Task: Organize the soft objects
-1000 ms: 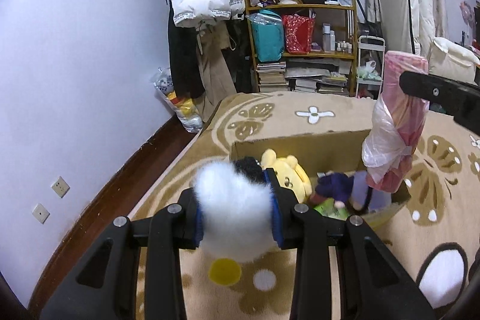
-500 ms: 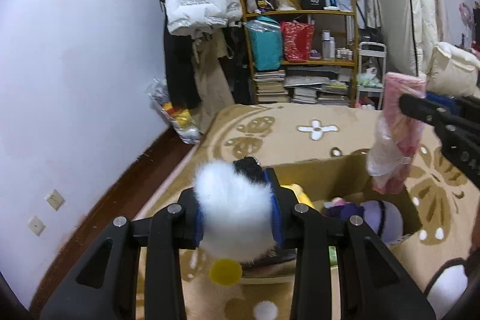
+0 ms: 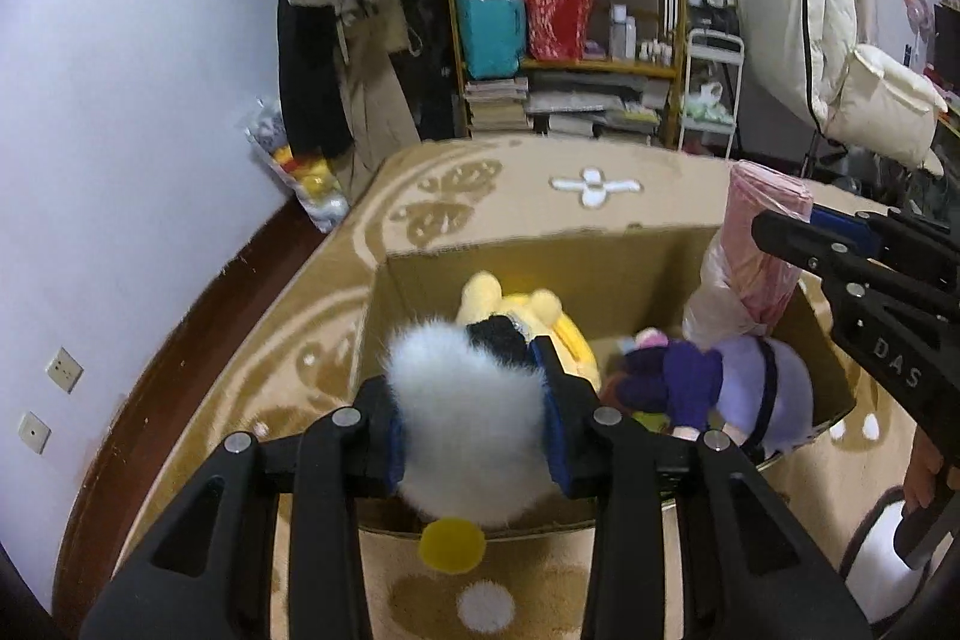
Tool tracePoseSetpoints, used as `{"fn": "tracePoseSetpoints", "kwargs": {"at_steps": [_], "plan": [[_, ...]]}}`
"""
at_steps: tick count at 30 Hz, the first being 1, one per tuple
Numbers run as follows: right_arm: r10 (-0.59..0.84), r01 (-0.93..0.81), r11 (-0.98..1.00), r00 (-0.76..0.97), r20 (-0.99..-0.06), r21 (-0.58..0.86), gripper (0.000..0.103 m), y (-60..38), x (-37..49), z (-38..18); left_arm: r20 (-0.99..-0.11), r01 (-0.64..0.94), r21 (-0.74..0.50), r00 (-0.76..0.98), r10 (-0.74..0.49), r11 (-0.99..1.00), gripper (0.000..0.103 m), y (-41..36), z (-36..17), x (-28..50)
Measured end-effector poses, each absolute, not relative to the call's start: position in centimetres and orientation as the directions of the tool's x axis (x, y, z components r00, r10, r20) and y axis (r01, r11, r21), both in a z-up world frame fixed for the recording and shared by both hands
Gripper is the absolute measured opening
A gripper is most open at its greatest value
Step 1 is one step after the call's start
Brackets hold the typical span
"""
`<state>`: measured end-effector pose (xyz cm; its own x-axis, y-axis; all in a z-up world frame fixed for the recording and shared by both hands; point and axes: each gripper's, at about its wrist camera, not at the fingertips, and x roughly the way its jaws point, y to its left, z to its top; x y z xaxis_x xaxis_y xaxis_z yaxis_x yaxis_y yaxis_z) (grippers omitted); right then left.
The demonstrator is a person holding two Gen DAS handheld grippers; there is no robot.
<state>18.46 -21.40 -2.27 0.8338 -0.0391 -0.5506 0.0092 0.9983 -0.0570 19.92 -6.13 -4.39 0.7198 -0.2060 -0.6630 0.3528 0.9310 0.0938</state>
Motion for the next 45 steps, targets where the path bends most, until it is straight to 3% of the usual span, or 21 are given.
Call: {"fn": "tracePoseSetpoints", "kwargs": {"at_steps": [4,7,10,12,14,16,19,23,45], "plan": [[-0.017,0.002,1.0,0.815,-0.579,-0.026,0.02,-21.8,18.4,-3.5,-0.691,0.366,0.076,0.69,-0.215,0.928,0.037,-6.3,-5.4,20.1],[0.001,-0.003,1.0,0.812,-0.583,-0.002,0.02,-21.9,17.9,-3.7,-0.683,0.351,0.09,0.703,-0.199,0.932,0.056,-6.3,-5.4,19.8],[0.011,-0.002,1.0,0.815,-0.58,0.016,0.02,-22.0,17.5,-3.4,-0.672,0.338,0.1,0.717,-0.187,0.936,0.059,-6.1,-5.0,19.4],[0.016,-0.004,1.0,0.818,-0.575,0.023,0.026,-22.0,16.9,-3.1,-0.673,0.331,0.097,0.717,-0.183,0.939,0.069,-5.9,-4.6,19.2],[0.013,0.0,1.0,0.823,-0.568,0.024,0.046,-21.8,16.4,-2.6,-0.661,0.319,0.098,0.729,-0.178,0.943,0.076,-5.5,-4.1,18.7],[0.011,0.006,1.0,0.831,-0.557,0.028,0.055,-21.8,15.8,-2.0,-0.652,0.305,0.106,0.74,-0.165,0.947,0.085,-5.1,-3.5,18.2],[0.008,0.016,0.999,0.841,-0.541,0.041,0.079,-21.8,14.8,-0.9,-0.637,0.278,0.115,0.757,-0.145,0.954,0.093,-4.3,-2.3,17.3],[0.013,0.021,0.998,0.849,-0.528,0.058,0.103,-21.8,13.2,0.4,-0.622,0.253,0.123,0.773,-0.124,0.96,0.096,-3.0,-0.8,15.5],[0.025,0.033,0.993,0.881,-0.472,0.114,0.103,-21.5,3.8,4.6,-0.524,0.219,0.16,0.845,-0.106,0.962,0.101,0.8,4.8,4.6]]}}
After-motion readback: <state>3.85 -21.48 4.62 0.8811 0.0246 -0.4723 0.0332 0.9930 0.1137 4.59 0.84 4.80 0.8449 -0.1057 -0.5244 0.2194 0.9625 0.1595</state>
